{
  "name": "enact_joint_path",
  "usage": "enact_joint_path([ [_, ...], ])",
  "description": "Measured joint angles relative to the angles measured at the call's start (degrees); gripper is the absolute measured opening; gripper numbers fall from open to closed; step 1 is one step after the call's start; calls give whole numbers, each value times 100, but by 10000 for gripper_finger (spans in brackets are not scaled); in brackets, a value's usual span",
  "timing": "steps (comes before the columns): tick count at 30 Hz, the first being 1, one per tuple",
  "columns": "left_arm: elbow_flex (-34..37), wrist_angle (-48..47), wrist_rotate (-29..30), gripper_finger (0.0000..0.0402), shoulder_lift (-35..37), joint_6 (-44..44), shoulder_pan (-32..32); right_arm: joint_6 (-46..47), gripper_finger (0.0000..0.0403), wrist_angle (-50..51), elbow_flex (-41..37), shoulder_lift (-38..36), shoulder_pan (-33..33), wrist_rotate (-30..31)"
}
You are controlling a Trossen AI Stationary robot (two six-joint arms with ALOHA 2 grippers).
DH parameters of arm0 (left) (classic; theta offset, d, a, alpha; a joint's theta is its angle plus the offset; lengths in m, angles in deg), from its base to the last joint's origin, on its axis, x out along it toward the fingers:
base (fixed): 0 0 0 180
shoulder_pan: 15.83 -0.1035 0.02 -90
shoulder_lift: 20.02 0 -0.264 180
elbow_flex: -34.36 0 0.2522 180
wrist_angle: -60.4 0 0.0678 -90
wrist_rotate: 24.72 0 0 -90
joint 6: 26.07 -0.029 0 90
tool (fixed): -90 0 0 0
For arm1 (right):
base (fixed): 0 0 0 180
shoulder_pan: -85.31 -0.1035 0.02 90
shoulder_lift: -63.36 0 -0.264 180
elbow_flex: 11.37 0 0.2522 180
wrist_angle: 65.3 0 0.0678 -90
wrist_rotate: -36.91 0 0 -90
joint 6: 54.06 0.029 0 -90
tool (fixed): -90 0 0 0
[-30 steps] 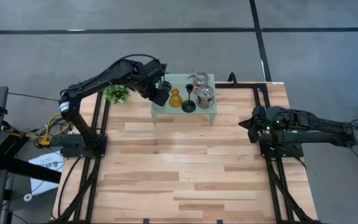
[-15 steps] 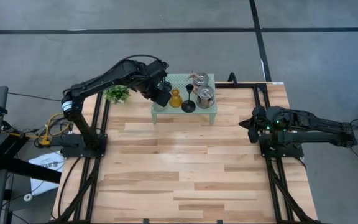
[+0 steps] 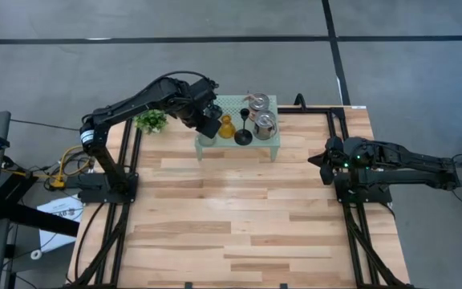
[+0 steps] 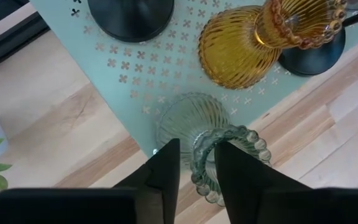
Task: Pick & Place candle stick holders
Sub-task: Put the green glass candle holder on the shelf
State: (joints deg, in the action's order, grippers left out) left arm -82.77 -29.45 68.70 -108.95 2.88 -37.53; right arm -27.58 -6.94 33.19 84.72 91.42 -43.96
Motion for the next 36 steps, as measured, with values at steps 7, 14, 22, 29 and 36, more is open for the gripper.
enact_joint_path([
  [7,4,69,0,111,61,-142,-2,-1,0,0,0,0,0,0],
  [14,2,193,271,111,266,-173,-13,-2,0,0,0,1,0,0],
  [22,-3,291,490,110,532,-173,-13,0,0,-2,-2,1,0,0],
  [29,-3,308,444,98,911,-173,42,0,0,-2,-1,0,0,0],
  [36,-7,354,333,38,1387,-810,698,2,0,-2,0,0,-1,4],
])
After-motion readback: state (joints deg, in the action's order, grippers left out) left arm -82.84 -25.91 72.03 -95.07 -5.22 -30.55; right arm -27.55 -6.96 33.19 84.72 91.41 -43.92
